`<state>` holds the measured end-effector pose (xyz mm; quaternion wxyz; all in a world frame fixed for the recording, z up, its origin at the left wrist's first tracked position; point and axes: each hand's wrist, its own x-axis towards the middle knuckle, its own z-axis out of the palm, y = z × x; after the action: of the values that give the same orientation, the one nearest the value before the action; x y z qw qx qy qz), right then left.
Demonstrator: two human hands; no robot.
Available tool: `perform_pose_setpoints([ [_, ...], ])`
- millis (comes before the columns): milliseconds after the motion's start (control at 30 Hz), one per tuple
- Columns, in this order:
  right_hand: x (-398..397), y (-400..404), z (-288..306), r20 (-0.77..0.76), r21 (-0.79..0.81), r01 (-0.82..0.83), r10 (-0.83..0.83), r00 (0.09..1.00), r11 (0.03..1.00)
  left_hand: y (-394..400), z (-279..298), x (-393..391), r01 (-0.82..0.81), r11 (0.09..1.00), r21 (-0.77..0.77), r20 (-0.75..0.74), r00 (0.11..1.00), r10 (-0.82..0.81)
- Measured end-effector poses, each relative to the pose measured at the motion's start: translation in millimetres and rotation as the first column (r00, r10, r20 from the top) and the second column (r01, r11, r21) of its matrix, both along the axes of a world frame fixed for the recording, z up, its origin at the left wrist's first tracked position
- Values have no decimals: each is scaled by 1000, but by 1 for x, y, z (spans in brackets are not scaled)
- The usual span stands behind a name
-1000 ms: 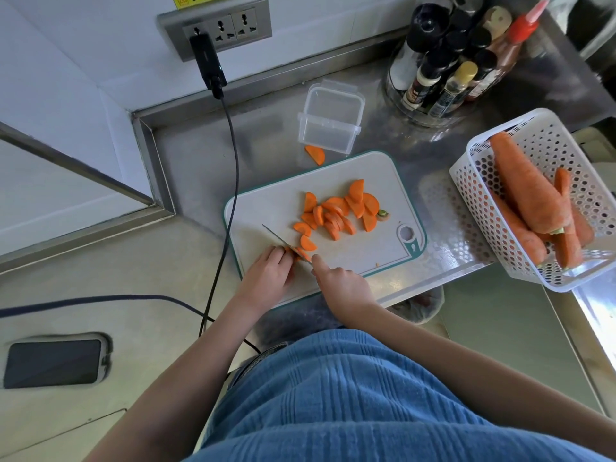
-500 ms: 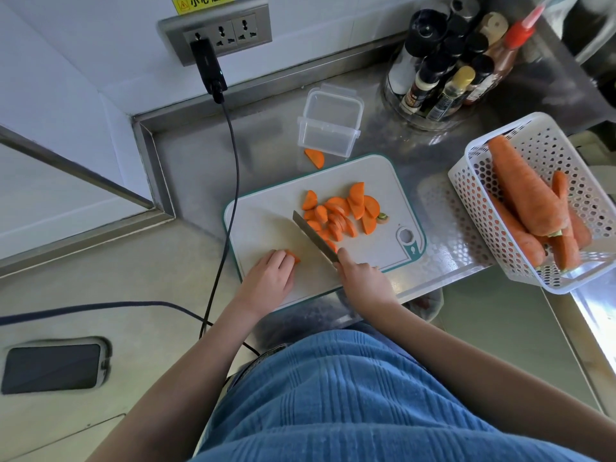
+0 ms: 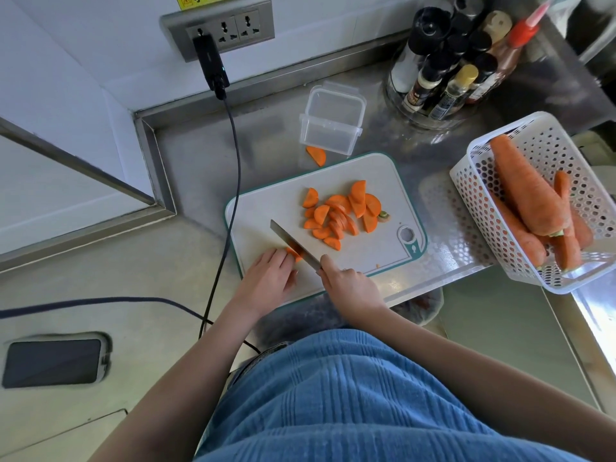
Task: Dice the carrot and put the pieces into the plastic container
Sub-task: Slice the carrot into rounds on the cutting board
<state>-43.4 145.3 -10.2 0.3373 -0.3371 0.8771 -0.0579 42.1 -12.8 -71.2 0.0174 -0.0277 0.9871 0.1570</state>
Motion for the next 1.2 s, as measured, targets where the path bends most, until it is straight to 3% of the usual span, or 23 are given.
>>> perform_pose_setpoints([
  [567,4,3,-5,-87,130,-211,223,971,969,1,5,1,-7,1000,-11,69,998,8],
  [1033,2,-6,-3,-58,151,-195,206,977,969,0,7,1,3,999,47,93,996,-7],
  [1200,-11,-18,-10,-16,72,-142,143,990,987,0,4,0,-36,996,82,80,996,30],
])
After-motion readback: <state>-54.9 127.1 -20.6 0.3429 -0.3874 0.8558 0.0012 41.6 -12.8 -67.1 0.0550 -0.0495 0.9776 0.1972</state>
